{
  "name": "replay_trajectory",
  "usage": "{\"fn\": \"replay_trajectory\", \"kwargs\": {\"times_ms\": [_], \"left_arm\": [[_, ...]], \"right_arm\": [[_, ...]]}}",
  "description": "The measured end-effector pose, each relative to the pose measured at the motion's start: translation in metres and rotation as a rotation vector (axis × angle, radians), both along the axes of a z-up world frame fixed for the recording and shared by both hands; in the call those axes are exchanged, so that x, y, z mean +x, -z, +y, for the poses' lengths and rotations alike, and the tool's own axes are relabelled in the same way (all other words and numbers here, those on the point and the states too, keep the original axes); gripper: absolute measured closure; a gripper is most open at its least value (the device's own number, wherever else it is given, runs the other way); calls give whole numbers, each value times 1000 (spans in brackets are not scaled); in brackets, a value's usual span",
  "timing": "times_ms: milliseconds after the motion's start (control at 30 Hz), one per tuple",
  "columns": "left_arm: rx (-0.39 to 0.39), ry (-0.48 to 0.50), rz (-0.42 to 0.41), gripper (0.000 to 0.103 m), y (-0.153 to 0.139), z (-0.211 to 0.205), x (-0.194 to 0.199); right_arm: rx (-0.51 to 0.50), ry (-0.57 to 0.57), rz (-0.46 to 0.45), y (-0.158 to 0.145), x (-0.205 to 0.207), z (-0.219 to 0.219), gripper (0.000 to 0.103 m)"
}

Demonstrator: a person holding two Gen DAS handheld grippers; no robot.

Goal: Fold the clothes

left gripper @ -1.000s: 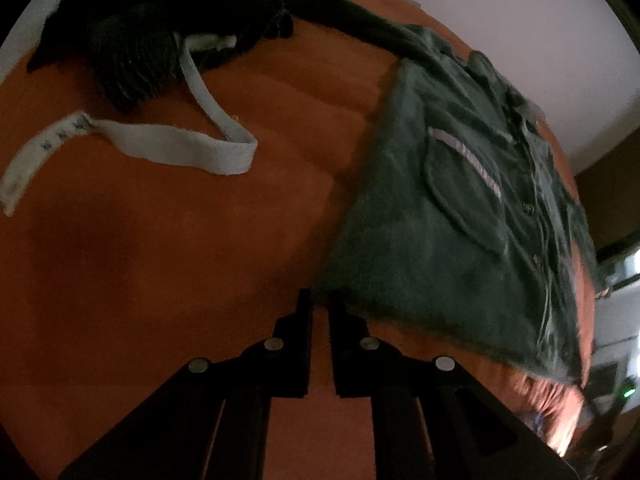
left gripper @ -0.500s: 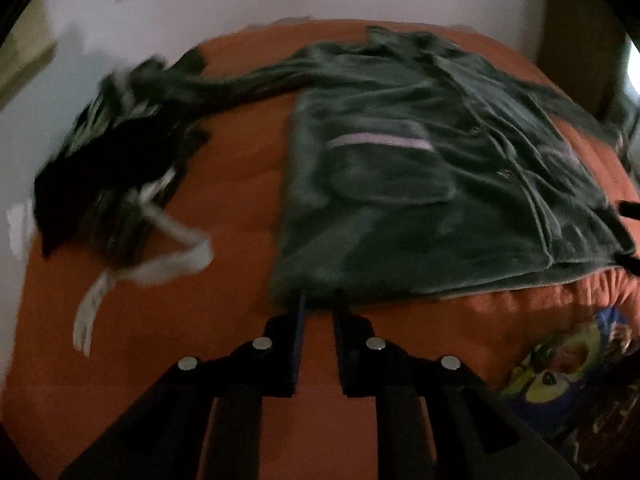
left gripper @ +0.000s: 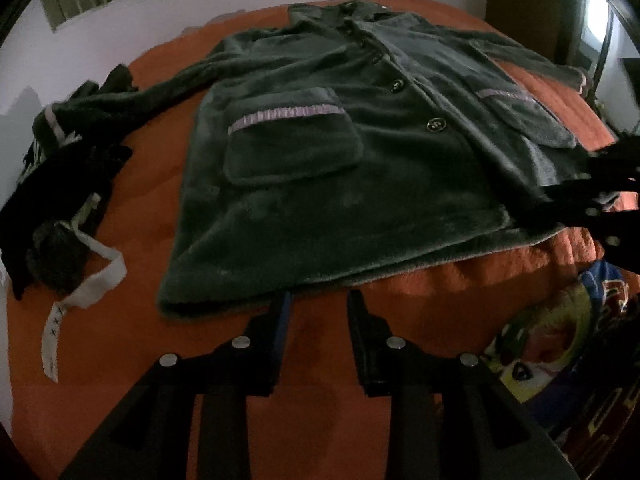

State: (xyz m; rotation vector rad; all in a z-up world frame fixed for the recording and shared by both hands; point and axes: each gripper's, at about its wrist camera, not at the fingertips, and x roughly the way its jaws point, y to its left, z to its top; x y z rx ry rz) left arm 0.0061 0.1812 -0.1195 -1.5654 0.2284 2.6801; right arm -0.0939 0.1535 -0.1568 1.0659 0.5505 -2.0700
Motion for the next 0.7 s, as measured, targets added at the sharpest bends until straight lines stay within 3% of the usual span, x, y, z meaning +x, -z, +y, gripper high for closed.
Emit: {"fn": "replay_trajectory", "kwargs": {"times_ms": [233,300,367,433,567,700], "left_arm": [[18,-35,-12,71,1,-10,0],[19,-40,-13,71,1,-12,1],[20,-48,-16,71,2,-16,2],[24,-61,-18,70,2,-21,2],[39,-91,-15,70,2,-32,2],[40,-131,-7,70,0,-44,1]], "right_arm": [[131,13,-84,38,-3,-13,94],[162,13,-97,43,-5,-17,88],[179,-26,-97,37,-1,-24,66],[142,-63,-54,20,7,-26,62],[57,-61,131,-18,12,-31,62],[148,-127,168,-10,3,-61,66]]}}
